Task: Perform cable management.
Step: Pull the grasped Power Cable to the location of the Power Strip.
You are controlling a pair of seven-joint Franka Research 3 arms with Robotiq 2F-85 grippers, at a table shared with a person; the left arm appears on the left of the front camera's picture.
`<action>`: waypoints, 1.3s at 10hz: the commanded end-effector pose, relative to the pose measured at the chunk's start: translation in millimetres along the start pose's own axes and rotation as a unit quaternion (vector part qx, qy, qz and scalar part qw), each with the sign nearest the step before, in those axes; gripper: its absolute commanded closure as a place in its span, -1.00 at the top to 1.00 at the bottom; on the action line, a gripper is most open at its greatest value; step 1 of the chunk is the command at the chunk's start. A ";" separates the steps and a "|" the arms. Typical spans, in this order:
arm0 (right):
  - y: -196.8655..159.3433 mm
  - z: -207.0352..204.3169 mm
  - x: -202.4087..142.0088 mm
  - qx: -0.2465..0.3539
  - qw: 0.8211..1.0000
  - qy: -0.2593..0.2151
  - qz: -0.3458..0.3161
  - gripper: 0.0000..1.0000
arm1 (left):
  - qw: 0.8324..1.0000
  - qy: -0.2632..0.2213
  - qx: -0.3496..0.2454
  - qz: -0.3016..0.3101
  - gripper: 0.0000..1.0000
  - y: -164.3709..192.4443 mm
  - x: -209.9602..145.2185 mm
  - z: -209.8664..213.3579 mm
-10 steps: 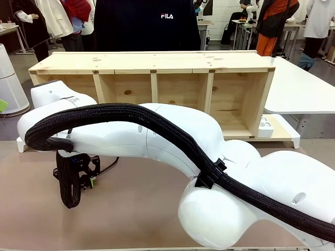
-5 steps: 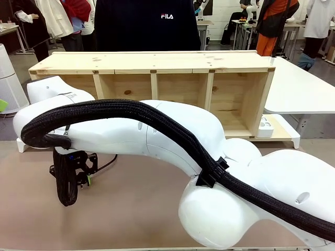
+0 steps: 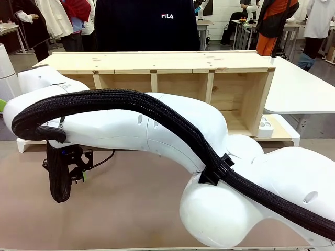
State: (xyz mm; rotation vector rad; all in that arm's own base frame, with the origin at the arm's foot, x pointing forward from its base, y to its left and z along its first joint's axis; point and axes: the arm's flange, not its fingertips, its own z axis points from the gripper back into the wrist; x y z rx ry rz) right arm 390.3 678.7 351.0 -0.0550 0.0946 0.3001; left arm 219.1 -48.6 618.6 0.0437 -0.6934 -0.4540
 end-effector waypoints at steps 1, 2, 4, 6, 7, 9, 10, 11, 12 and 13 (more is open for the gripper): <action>-83.1 -29.6 -82.4 -0.014 0.999 -0.029 -0.034 -0.18 | 1.000 -0.005 -0.001 0.010 1.00 -0.8 0.0 -2.3; -90.0 -36.8 -89.7 -0.030 0.998 -0.056 -0.008 -0.18 | 1.000 -0.005 -0.001 0.010 1.00 -0.8 0.0 -2.3; -103.0 -52.6 -105.6 -0.061 0.996 -0.071 0.009 -0.18 | 1.000 -0.005 -0.001 0.010 1.00 -0.8 0.0 -2.3; -118.5 -65.7 -119.8 -0.063 0.996 -0.068 0.014 -0.18 | 1.000 -0.005 -0.001 0.010 1.00 -0.8 0.0 -2.3; -128.6 -73.1 -125.3 -0.057 0.997 -0.055 0.007 -0.18 | 1.000 -0.005 -0.001 0.010 1.00 -0.8 0.0 -2.3; -151.0 -87.2 -138.7 -0.053 0.998 -0.035 0.020 -0.18 | 1.000 -0.005 -0.001 0.010 1.00 -0.8 0.0 -2.3; -162.6 -92.5 -143.0 -0.052 0.998 -0.032 0.024 -0.18 | 1.000 -0.005 -0.001 0.010 1.00 -0.8 0.0 -2.3; -173.5 -96.3 -147.7 -0.045 0.998 -0.034 0.029 -0.18 | 1.000 -0.005 -0.001 0.010 1.00 -0.8 0.0 -2.3; -182.5 -98.1 -152.6 -0.041 0.998 -0.036 0.023 -0.18 | 1.000 -0.005 -0.001 0.010 1.00 -0.8 0.0 -2.3; -190.9 -98.7 -157.2 -0.031 0.999 -0.038 0.019 -0.18 | 1.000 -0.005 -0.001 0.010 1.00 -0.8 0.0 -2.3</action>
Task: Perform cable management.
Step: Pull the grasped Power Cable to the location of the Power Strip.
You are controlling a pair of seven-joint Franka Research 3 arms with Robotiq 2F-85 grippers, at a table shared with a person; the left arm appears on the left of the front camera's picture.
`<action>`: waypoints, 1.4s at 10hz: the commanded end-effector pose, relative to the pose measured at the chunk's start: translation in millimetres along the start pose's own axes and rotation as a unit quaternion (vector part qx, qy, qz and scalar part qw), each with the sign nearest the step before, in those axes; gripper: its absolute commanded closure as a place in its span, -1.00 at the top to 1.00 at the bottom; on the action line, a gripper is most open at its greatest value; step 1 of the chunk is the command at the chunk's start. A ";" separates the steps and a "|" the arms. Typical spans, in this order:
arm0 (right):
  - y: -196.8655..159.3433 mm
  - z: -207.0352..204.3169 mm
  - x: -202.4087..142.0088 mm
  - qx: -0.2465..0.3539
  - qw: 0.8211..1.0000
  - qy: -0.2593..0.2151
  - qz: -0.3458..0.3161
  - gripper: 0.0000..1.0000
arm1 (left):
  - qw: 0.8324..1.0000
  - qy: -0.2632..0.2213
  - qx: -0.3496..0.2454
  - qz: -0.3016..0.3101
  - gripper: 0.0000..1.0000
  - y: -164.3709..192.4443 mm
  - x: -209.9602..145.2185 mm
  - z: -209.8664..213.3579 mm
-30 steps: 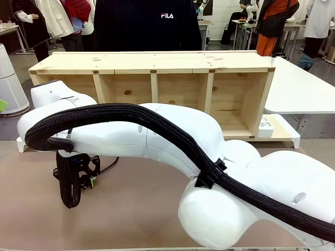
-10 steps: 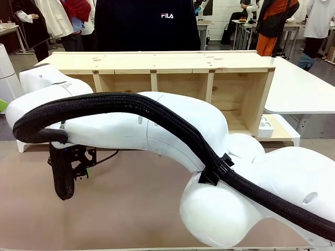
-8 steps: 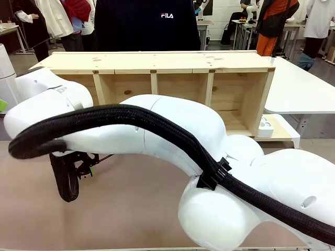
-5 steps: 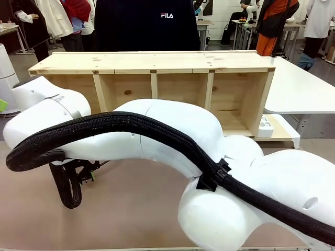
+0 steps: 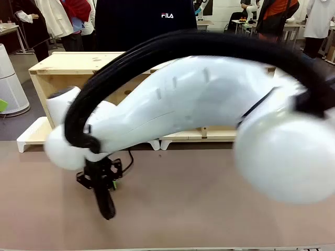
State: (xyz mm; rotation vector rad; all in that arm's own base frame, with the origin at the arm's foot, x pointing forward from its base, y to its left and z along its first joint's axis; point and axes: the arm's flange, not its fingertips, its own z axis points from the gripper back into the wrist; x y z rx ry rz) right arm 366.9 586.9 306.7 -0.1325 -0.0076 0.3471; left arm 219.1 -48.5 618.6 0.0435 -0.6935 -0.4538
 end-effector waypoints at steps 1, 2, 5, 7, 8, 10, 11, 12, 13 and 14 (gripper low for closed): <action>-112.1 -45.0 -128.6 0.030 0.999 0.003 -0.009 -0.18 | 1.000 -0.005 -0.001 0.010 1.00 -0.9 0.0 -2.3; -117.8 -42.5 -135.4 0.038 0.999 0.001 -0.017 -0.18 | 1.000 -0.005 -0.001 0.010 1.00 -0.9 0.0 -2.3; -133.6 -26.7 -164.9 0.064 0.993 -0.036 -0.089 -0.18 | 1.000 -0.005 -0.001 0.010 1.00 -0.9 0.0 -2.3; -147.5 -23.3 -179.6 0.100 0.983 -0.050 -0.148 -0.18 | 1.000 -0.005 -0.001 0.010 1.00 -0.9 0.0 -2.3; -149.4 -21.2 -179.8 0.131 0.970 -0.065 -0.194 -0.18 | 1.000 -0.005 -0.001 0.010 1.00 -0.9 0.0 -2.3; -135.0 -11.9 -177.6 0.142 0.952 -0.126 -0.240 -0.18 | 1.000 -0.005 -0.001 0.010 1.00 -0.9 0.0 -2.3; -129.6 -5.8 -176.6 0.134 0.943 -0.160 -0.259 -0.18 | 1.000 -0.005 -0.001 0.010 1.00 -0.9 0.0 -2.3; -123.7 0.8 -173.8 0.125 0.939 -0.167 -0.275 -0.18 | 1.000 -0.005 -0.001 0.010 1.00 -0.9 0.0 -2.3; -120.1 5.7 -172.5 0.111 0.938 -0.172 -0.282 -0.18 | 1.000 -0.005 -0.001 0.010 1.00 -0.9 0.0 -2.3; -140.7 10.4 -174.6 0.157 0.946 -0.132 -0.251 -0.18 | 1.000 -0.005 -0.001 0.010 1.00 -0.9 0.0 -2.3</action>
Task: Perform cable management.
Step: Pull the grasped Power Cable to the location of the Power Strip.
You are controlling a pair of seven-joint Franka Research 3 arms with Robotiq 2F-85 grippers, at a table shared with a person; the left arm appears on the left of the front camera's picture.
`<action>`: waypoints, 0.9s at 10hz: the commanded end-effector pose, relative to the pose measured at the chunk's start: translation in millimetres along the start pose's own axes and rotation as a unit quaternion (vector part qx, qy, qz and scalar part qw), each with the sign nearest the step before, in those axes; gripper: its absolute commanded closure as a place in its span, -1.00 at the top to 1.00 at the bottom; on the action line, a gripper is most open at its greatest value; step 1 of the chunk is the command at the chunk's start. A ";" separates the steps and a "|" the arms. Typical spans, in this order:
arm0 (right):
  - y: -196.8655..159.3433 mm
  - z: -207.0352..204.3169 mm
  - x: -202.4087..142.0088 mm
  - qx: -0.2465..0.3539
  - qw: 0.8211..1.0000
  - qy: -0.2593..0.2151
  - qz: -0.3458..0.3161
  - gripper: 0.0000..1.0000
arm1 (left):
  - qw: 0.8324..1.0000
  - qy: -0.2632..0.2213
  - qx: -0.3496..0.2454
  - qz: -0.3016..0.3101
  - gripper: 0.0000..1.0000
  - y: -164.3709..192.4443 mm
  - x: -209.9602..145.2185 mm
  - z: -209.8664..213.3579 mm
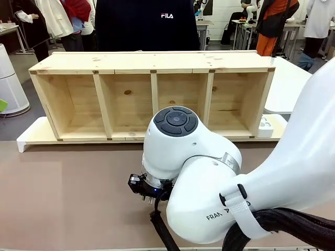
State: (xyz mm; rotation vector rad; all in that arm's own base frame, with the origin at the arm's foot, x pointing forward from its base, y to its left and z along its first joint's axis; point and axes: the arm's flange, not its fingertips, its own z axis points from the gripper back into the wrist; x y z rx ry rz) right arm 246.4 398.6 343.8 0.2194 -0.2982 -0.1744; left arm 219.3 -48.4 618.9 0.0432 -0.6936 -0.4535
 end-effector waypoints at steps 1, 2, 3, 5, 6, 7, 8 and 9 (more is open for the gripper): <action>-1.6 -6.4 2.0 0.006 1.000 0.027 0.009 -0.18 | 1.000 -0.005 -0.001 0.010 1.00 -1.0 -0.2 -2.4; -1.6 -6.4 2.0 0.006 1.000 0.027 0.009 -0.18 | 1.000 -0.005 -0.001 0.010 1.00 -1.0 -0.2 -2.4; -1.6 -6.4 2.0 0.006 1.000 0.027 0.009 -0.18 | 1.000 -0.005 -0.001 0.010 1.00 -1.0 -0.2 -2.4; -1.6 -6.4 2.0 0.006 1.000 0.027 0.009 -0.18 | 1.000 -0.005 -0.001 0.010 1.00 -1.0 -0.2 -2.4; -2.0 -12.2 -3.3 -0.005 1.000 0.015 0.007 -0.18 | 1.000 -0.005 -0.001 0.010 1.00 -1.0 -0.2 -2.4; -14.3 -4.0 -6.5 0.000 1.000 0.007 0.009 -0.18 | 1.000 -0.005 -0.001 0.010 1.00 -1.0 -0.2 -2.4; -37.4 8.8 2.3 0.000 1.000 0.006 -0.008 -0.18 | 1.000 -0.005 -0.001 0.010 1.00 -1.0 -0.2 -2.4; -60.9 18.2 6.5 0.002 1.000 0.006 -0.018 -0.18 | 1.000 -0.005 -0.001 0.010 1.00 -1.0 -0.2 -2.4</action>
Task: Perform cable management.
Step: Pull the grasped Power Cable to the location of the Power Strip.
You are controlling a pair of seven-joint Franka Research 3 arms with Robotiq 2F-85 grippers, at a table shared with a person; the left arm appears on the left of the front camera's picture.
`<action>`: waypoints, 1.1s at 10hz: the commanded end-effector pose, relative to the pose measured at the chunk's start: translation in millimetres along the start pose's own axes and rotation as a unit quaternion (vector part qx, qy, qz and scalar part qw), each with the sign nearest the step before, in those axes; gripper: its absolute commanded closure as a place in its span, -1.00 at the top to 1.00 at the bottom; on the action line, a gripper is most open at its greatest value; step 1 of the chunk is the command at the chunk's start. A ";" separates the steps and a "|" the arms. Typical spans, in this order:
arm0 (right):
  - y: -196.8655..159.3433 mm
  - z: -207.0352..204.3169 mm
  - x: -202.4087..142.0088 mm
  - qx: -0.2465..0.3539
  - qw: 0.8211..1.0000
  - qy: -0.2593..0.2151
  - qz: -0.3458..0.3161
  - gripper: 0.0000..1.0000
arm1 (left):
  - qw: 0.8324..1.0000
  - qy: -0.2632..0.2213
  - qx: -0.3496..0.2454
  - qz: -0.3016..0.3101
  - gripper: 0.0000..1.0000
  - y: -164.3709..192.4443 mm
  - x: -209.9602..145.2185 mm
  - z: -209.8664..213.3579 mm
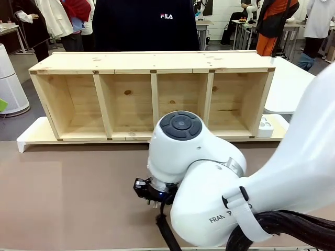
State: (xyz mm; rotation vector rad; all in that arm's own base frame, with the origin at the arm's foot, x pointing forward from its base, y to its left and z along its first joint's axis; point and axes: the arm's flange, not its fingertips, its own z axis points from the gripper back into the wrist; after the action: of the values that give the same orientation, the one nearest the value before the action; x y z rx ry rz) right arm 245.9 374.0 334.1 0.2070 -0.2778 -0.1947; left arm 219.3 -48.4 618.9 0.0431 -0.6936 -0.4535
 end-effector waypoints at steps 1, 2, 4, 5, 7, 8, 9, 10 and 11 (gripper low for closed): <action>-58.4 26.8 4.7 0.010 1.000 0.001 -0.011 -0.18 | 1.000 -0.005 -0.001 0.010 1.00 -1.0 -0.2 -2.4; -76.4 34.3 7.4 0.013 0.999 -0.002 -0.029 -0.18 | 1.000 -0.005 -0.001 0.010 1.00 -1.0 -0.2 -2.4; -112.3 52.5 7.8 0.024 0.997 -0.021 -0.064 -0.18 | 1.000 -0.005 -0.001 0.010 1.00 -1.0 -0.2 -2.4; -128.5 59.7 9.3 0.022 0.996 -0.033 -0.084 -0.18 | 1.000 -0.005 -0.001 0.010 1.00 -1.0 -0.2 -2.4; -168.3 66.7 23.8 0.004 0.988 -0.052 -0.143 -0.18 | 1.000 -0.005 -0.001 0.010 1.00 -1.0 -0.2 -2.4; -192.9 65.2 34.8 -0.005 0.983 -0.050 -0.179 -0.18 | 1.000 -0.005 -0.001 0.010 1.00 -1.0 -0.2 -2.4; -210.7 65.0 43.5 -0.011 0.977 -0.048 -0.209 -0.18 | 1.000 -0.005 -0.001 0.010 1.00 -1.0 -0.2 -2.4; -226.0 63.3 50.5 -0.020 0.971 -0.048 -0.232 -0.18 | 1.000 -0.005 -0.001 0.010 1.00 -1.0 -0.2 -2.4; -240.2 61.8 56.5 -0.031 0.965 -0.051 -0.254 -0.18 | 1.000 -0.005 -0.001 0.010 1.00 -1.0 -0.2 -2.4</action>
State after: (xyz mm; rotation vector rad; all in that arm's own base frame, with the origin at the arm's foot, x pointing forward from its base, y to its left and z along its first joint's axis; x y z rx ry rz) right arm 343.9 211.1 423.6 0.2015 -0.3186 -0.6847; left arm 219.3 -48.4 619.2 0.0432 -0.6940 -0.4533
